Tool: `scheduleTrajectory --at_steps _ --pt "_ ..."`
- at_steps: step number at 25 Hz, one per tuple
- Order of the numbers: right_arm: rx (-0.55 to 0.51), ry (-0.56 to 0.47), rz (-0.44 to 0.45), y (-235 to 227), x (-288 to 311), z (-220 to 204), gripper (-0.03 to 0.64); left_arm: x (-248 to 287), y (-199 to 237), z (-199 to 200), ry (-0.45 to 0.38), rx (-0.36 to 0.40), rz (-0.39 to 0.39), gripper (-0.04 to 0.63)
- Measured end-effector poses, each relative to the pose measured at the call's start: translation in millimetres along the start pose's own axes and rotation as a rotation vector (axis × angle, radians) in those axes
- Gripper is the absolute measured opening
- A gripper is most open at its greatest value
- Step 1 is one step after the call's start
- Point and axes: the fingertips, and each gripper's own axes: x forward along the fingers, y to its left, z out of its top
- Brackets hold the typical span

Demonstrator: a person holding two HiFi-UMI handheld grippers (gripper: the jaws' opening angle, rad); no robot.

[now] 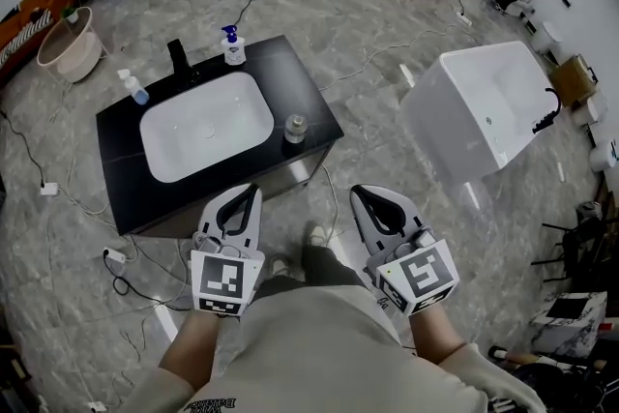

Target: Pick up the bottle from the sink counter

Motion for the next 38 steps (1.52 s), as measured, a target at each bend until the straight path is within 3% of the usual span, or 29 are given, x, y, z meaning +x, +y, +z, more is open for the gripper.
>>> scheduleTrajectory --at_steps 11,21,28,38 --pt "-0.008 -0.012 0.009 -22 32 2 -0.003 18 16 2 -0.012 -0.035 0.021 0.005" --pt "0.010 -0.007 0.069 -81 67 -7 -0.003 83 20 18 0.019 -0.034 0.043 0.006" --pt "0.008 0.034 0.166 -141 113 -16 -0.003 144 35 36 0.052 -0.070 0.120 0.006" --pt "-0.017 -0.015 0.290 -202 173 6 -0.003 212 58 55 0.083 -0.075 0.235 0.006"
